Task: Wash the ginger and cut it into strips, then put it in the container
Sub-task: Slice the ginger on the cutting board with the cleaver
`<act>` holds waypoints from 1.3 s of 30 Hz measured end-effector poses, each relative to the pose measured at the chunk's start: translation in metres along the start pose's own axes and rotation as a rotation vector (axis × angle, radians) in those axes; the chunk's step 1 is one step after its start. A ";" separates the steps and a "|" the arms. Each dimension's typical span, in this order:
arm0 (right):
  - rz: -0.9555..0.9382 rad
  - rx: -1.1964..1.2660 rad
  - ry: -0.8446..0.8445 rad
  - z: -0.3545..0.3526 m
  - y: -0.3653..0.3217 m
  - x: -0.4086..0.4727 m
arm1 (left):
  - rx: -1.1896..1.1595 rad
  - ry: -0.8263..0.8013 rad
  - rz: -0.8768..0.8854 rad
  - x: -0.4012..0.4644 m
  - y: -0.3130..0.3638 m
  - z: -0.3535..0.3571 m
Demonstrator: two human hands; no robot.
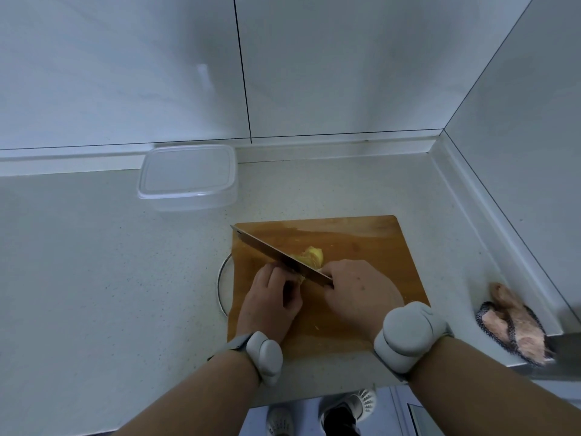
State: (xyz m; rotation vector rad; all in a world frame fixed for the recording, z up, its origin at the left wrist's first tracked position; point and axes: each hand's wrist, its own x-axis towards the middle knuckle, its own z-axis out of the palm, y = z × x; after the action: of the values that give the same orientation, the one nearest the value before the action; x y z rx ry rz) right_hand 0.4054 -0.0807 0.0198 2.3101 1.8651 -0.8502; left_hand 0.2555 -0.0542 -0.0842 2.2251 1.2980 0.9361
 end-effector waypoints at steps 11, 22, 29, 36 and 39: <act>0.032 -0.038 -0.019 0.001 -0.003 0.008 | -0.025 0.010 -0.017 0.000 -0.002 0.001; 0.045 -0.019 -0.001 0.010 -0.008 0.011 | -0.054 -0.004 -0.002 -0.001 -0.005 0.002; 0.041 -0.036 -0.010 0.017 -0.010 0.020 | -0.013 0.000 -0.010 0.000 -0.003 0.001; 0.037 0.000 0.002 0.020 -0.007 0.018 | 0.004 -0.002 -0.035 -0.001 -0.003 0.002; 0.034 0.009 -0.018 0.016 -0.006 0.019 | -0.024 0.011 -0.017 -0.001 -0.003 0.002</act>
State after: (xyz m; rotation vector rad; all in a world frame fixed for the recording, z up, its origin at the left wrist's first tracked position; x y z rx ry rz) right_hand 0.3956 -0.0684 -0.0006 2.3245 1.8138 -0.8737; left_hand 0.2543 -0.0536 -0.0876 2.1899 1.3017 0.9537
